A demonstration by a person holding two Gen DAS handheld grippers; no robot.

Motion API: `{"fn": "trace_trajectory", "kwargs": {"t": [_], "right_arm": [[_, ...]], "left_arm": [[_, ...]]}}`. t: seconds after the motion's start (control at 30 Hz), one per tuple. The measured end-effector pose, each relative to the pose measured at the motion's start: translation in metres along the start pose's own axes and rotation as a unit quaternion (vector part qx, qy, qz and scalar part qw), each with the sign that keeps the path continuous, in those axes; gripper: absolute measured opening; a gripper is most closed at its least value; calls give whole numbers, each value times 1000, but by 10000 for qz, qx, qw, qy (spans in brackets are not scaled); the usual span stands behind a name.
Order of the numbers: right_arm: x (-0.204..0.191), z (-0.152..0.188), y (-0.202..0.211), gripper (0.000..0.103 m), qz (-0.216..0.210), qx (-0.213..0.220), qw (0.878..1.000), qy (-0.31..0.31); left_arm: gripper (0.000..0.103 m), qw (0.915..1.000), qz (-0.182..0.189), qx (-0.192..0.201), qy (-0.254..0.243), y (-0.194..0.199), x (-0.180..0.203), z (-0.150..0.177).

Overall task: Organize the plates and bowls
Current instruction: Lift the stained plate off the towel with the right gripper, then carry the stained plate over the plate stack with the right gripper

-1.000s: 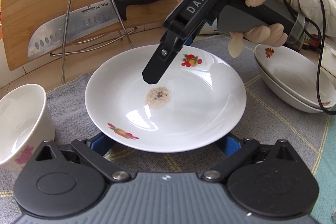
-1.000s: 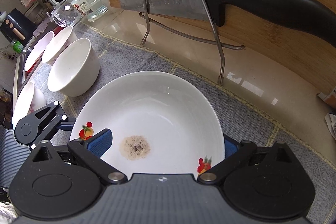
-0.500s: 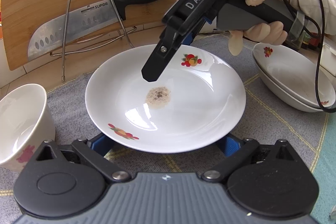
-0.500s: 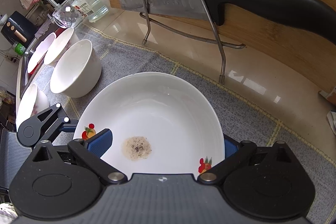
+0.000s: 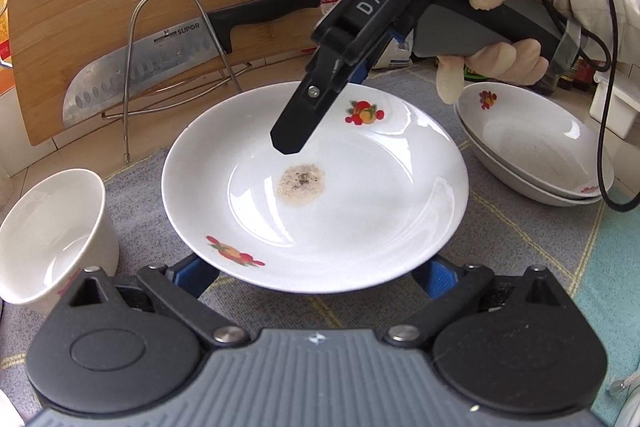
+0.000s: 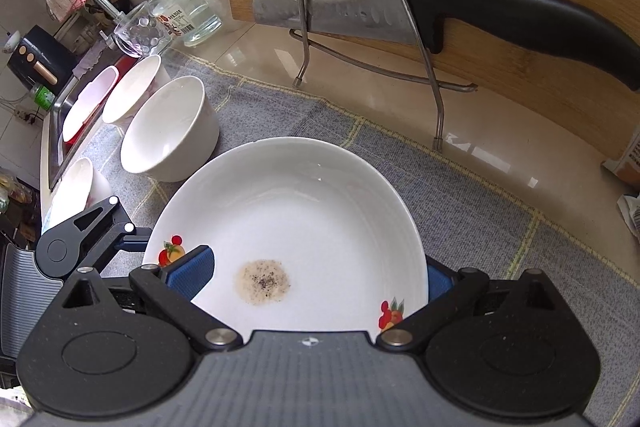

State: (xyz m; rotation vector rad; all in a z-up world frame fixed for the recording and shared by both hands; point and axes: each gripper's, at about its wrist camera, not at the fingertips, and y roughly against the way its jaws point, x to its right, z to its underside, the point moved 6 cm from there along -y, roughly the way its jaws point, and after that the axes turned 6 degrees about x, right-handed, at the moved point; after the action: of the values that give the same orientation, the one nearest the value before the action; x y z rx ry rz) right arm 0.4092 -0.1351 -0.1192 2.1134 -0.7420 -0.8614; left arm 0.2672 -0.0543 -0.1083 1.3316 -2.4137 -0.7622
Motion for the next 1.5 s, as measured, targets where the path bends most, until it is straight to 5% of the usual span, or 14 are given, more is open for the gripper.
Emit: {"fn": "trace_trajectory", "kwargs": {"t": [0.97, 1.5], "right_arm": [[-59, 56, 59, 103, 194, 250, 9995, -43], [-53, 89, 101, 103, 503, 589, 9961, -431]], "left_arm": [[100, 9991, 351, -98, -210, 74, 48, 8], [100, 9950, 795, -44, -608, 75, 79, -6]]}}
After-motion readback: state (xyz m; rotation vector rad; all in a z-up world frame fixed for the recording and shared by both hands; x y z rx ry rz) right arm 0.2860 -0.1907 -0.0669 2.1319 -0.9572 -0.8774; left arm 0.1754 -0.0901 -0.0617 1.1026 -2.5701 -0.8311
